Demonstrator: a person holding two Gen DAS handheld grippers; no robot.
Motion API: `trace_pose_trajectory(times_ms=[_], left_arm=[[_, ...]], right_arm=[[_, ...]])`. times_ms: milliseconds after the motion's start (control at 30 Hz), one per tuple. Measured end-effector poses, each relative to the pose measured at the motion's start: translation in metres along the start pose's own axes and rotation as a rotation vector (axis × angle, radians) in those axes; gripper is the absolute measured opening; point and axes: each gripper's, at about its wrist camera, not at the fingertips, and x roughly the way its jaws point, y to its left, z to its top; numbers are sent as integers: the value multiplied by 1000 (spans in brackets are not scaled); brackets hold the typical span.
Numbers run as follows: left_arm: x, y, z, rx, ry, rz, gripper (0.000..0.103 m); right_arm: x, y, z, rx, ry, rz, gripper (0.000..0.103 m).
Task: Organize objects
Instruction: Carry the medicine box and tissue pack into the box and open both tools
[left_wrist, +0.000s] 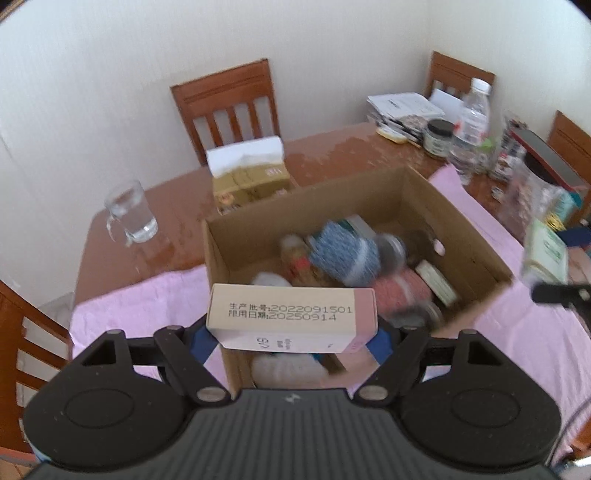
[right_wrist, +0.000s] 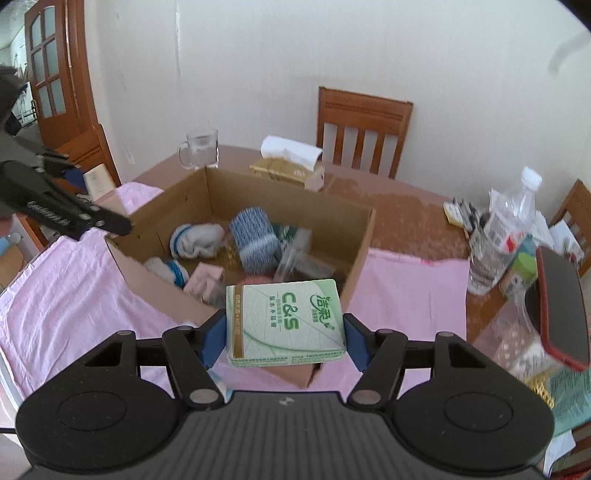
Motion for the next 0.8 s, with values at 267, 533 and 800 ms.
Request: trace_pose_trajectory(times_ms=[267, 533, 800], left_arm=[[11, 8, -13, -72, 18, 41, 102], [-3, 17, -38, -122, 17, 29, 102], [-16, 18, -69, -177, 11, 26, 102]], right_arm=[[12, 11, 11, -39, 7, 25, 70], [30, 23, 21, -73, 32, 57, 70], [54, 46, 47, -136, 33, 107, 70]])
